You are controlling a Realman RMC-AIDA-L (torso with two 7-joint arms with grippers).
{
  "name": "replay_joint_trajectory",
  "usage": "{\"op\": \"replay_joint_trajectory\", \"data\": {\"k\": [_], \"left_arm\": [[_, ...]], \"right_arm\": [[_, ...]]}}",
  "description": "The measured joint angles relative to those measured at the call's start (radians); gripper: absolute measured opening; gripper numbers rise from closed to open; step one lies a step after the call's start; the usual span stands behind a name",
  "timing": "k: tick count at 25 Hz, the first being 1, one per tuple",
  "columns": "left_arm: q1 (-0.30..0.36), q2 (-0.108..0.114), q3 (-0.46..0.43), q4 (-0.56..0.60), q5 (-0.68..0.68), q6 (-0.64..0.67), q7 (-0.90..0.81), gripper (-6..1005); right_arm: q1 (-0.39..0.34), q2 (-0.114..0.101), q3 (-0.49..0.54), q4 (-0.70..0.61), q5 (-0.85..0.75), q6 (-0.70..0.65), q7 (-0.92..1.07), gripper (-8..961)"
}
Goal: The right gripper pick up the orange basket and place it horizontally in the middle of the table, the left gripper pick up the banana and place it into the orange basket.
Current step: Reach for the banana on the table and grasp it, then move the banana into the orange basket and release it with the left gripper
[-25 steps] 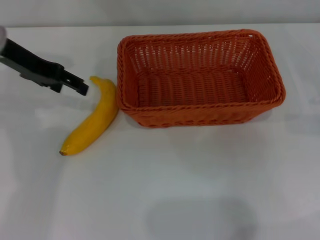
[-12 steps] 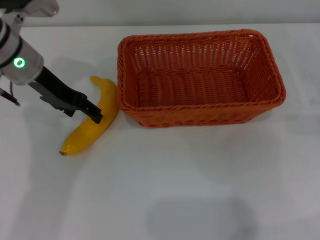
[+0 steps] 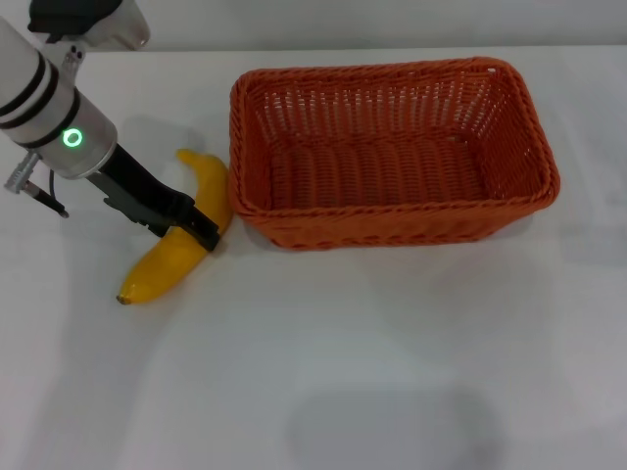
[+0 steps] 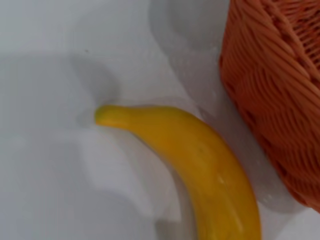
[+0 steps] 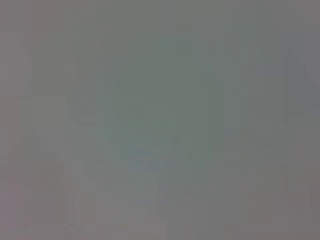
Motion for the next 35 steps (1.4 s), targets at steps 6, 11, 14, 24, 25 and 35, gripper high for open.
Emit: {"op": "replay_joint_trajectory", "data": {"k": [6, 11, 14, 24, 25, 35], "left_arm": [[0.009, 0.004, 0.000, 0.003, 0.006, -0.019, -0.023, 752], [0.011, 0.000, 0.000, 0.004, 0.002, -0.041, -0.024, 494], [0.004, 0.001, 0.000, -0.001, -0.013, -0.039, -0.022, 493], [0.043, 0.044, -0.001, -0.167, -0.110, 0.078, 0.024, 492], [0.051, 0.050, -0.001, -0.201, -0.126, 0.095, 0.030, 493], [0.078, 0.135, 0.001, -0.396, -0.609, 0.269, 0.223, 500]], "right_arm": [[-0.001, 0.000, 0.002, -0.001, 0.001, -0.003, 0.000, 880], [-0.003, -0.002, 0.002, -0.003, 0.010, -0.005, 0.000, 880], [-0.004, -0.003, 0.004, -0.004, 0.011, -0.006, 0.000, 880], [-0.018, -0.006, 0.052, -0.005, 0.012, -0.006, 0.000, 879], [-0.018, -0.006, 0.054, -0.005, 0.013, -0.006, 0.000, 879], [-0.019, -0.014, 0.070, -0.005, 0.013, -0.006, 0.000, 880]]}}
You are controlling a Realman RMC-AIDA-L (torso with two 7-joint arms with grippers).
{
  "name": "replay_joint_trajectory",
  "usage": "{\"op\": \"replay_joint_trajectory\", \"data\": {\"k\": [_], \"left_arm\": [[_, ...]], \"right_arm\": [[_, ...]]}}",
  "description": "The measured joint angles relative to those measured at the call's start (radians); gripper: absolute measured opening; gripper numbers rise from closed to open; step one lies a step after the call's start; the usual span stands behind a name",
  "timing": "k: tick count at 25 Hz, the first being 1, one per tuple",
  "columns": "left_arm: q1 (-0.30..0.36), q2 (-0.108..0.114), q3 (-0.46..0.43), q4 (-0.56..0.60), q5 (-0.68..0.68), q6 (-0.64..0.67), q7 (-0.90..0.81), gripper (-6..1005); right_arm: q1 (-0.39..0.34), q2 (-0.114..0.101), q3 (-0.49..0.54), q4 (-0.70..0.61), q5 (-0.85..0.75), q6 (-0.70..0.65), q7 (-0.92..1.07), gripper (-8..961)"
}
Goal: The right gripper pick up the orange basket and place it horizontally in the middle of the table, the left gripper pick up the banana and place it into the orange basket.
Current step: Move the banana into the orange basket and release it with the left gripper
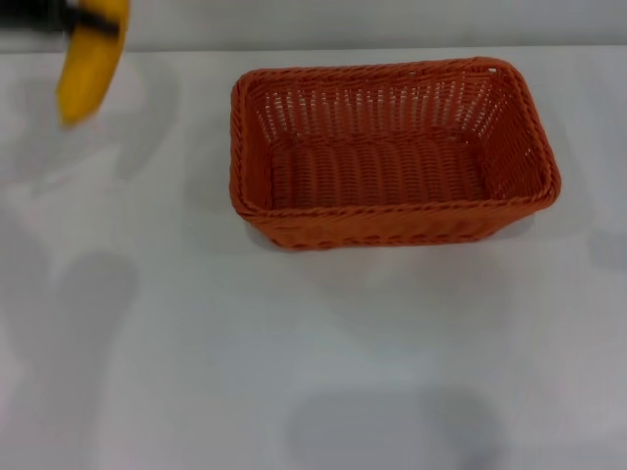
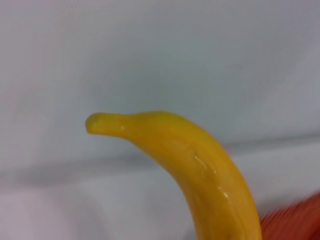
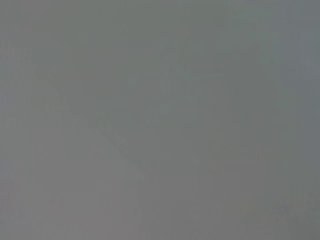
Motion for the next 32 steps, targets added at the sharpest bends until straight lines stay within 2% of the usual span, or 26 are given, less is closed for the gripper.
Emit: {"op": "replay_joint_trajectory", "data": {"k": [4, 7, 12, 14, 16, 18, 19, 20, 23, 27, 32], "left_arm": [[-0.069, 0.004, 0.001, 0.012, -0.083, 0.022, 0.100, 502], [-0.149, -0.002, 0.001, 0.048, -0.035, 0.029, 0.218, 504], [-0.264, -0.026, 0.001, 0.163, 0.061, 0.020, 0.377, 508], [-0.297, -0.041, 0.001, 0.207, 0.093, 0.003, 0.408, 509], [-0.327, -0.071, 0.001, 0.240, 0.140, -0.034, 0.430, 511], [-0.354, -0.116, 0.000, 0.252, 0.209, -0.086, 0.448, 512], [-0.361, -0.132, 0.000, 0.255, 0.237, -0.102, 0.455, 513], [-0.371, -0.163, 0.000, 0.265, 0.297, -0.138, 0.464, 513], [-0.378, -0.194, 0.000, 0.302, 0.365, -0.211, 0.470, 515], [-0.360, -0.195, -0.001, 0.379, 0.367, -0.282, 0.483, 518], [-0.349, -0.199, -0.002, 0.398, 0.359, -0.293, 0.523, 521]], "right_arm": [[0.003, 0.001, 0.000, 0.000, 0.000, 0.000, 0.000, 880], [0.004, 0.004, 0.001, 0.000, 0.000, 0.000, -0.001, 880], [0.005, 0.008, 0.001, 0.007, 0.000, 0.000, -0.001, 879], [0.005, 0.011, 0.001, 0.011, -0.001, 0.000, 0.000, 879], [0.002, 0.013, 0.001, 0.012, -0.001, 0.003, 0.000, 879], [-0.002, 0.014, 0.001, 0.013, -0.001, 0.006, 0.001, 879], [-0.004, 0.015, 0.001, 0.015, 0.000, 0.008, 0.002, 879], [-0.005, 0.015, 0.001, 0.018, 0.000, 0.010, 0.002, 879], [-0.012, 0.015, 0.001, 0.026, 0.000, 0.022, 0.005, 879], [-0.028, 0.015, 0.001, 0.026, 0.000, 0.040, 0.018, 879], [-0.039, 0.014, 0.001, 0.026, 0.000, 0.051, 0.030, 880]]}}
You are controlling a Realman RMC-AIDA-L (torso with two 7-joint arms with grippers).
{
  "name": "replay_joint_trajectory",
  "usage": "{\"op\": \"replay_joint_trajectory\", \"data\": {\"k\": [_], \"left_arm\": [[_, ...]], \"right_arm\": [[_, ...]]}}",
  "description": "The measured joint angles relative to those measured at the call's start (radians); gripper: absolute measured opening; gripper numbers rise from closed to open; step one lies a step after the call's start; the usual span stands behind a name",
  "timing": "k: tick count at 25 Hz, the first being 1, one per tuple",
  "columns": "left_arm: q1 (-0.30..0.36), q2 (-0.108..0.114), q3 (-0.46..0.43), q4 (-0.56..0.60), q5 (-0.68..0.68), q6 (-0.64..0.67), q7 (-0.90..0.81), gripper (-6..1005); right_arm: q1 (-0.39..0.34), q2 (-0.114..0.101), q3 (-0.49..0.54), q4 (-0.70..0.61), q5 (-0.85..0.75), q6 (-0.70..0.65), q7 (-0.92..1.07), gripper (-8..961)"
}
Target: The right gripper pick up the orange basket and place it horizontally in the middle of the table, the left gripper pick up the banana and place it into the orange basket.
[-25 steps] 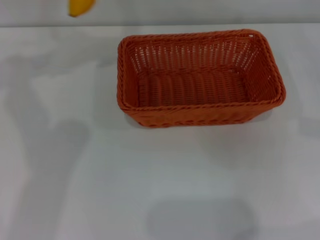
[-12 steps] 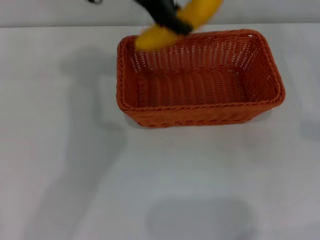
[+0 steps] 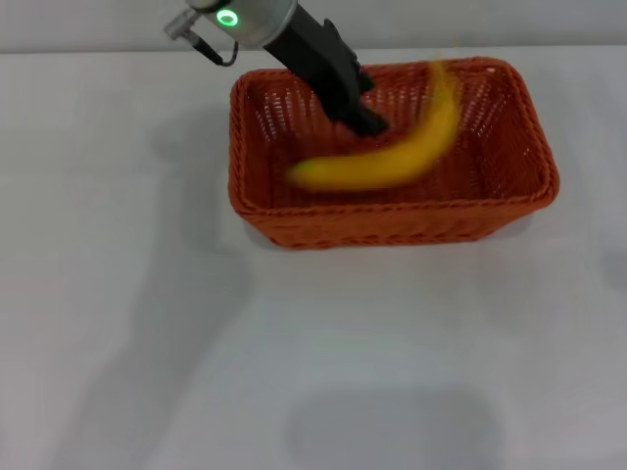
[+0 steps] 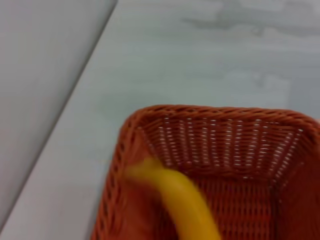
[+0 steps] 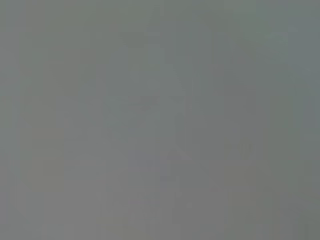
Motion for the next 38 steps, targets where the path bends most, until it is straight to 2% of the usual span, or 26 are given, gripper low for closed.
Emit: {"op": "replay_joint_trajectory", "data": {"k": [6, 9, 11, 15, 20, 26, 31, 34, 37, 38], "left_arm": [[0.020, -0.001, 0.000, -0.006, -0.048, -0.003, 0.002, 591], [0.055, -0.001, 0.000, -0.059, -0.183, 0.001, 0.020, 648], [0.104, 0.000, 0.000, -0.101, -0.331, 0.003, 0.056, 686], [0.225, 0.004, 0.000, -0.126, -0.653, 0.007, 0.136, 762], [0.381, 0.003, 0.000, -0.124, -0.947, 0.050, 0.219, 890], [0.574, -0.003, 0.000, -0.115, -1.261, 0.130, 0.302, 889], [0.749, -0.004, 0.000, -0.061, -1.537, 0.164, 0.429, 889], [0.846, -0.005, -0.001, -0.001, -1.707, 0.169, 0.499, 890], [0.950, -0.005, -0.002, 0.119, -1.919, 0.165, 0.610, 890], [0.968, -0.005, -0.002, 0.143, -1.951, 0.162, 0.641, 890]], "right_arm": [[-0.010, 0.001, 0.000, 0.000, 0.000, 0.003, 0.000, 880], [-0.013, 0.001, 0.000, 0.000, 0.000, 0.004, 0.000, 880], [-0.013, 0.001, 0.000, 0.000, 0.000, 0.004, 0.000, 880], [-0.013, 0.001, 0.000, 0.000, 0.000, 0.005, 0.000, 879], [-0.012, 0.001, 0.000, 0.000, 0.000, 0.001, -0.008, 879], [-0.008, -0.001, 0.000, 0.000, -0.001, 0.000, -0.011, 880], [0.000, -0.001, -0.006, 0.016, -0.003, -0.015, -0.020, 880], [0.013, 0.000, -0.004, 0.031, -0.004, -0.025, -0.072, 880], [0.024, 0.002, -0.007, 0.045, -0.003, -0.015, -0.133, 880], [0.028, 0.003, -0.008, 0.051, -0.003, -0.010, -0.144, 879]]}}
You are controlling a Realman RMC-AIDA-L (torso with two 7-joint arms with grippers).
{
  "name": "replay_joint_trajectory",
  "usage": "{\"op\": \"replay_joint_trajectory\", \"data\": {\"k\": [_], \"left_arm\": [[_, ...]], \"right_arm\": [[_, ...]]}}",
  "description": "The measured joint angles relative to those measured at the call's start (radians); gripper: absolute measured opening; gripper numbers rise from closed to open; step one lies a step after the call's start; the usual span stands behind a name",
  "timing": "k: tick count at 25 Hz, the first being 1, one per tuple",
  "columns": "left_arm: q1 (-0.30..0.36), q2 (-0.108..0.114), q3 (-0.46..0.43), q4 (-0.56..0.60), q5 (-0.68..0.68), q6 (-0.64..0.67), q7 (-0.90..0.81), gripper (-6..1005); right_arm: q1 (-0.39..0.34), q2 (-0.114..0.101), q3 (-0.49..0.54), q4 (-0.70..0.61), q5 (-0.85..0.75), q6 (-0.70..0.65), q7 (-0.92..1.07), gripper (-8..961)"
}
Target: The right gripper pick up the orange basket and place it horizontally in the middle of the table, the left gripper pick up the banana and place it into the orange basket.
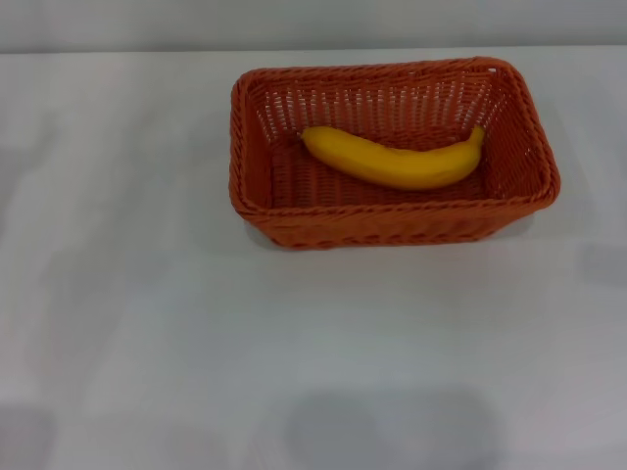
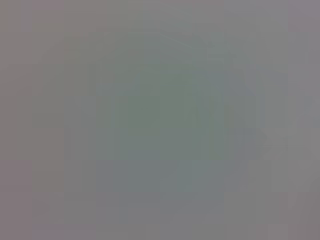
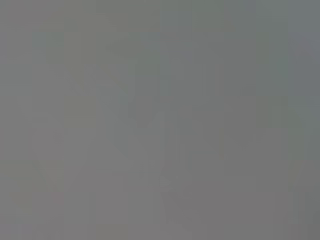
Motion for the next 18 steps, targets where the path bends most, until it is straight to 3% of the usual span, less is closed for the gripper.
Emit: {"op": "replay_joint_trajectory", "data": {"k": [4, 7, 18], "left_arm": [[0.078, -0.002, 0.000, 0.128, -0.140, -0.027, 0.171, 890], [0.109, -0.002, -0.001, 0.170, -0.178, -0.076, 0.204, 889], [0.121, -0.004, -0.001, 0.225, -0.185, -0.184, 0.328, 890]], "right_arm": [[0.015, 0.001, 0.007, 0.020, 0.001, 0.009, -0.011, 879], [0.027, 0.001, 0.008, 0.025, 0.003, 0.001, -0.011, 879], [0.051, 0.006, 0.003, 0.031, 0.005, 0.004, -0.073, 879]]}}
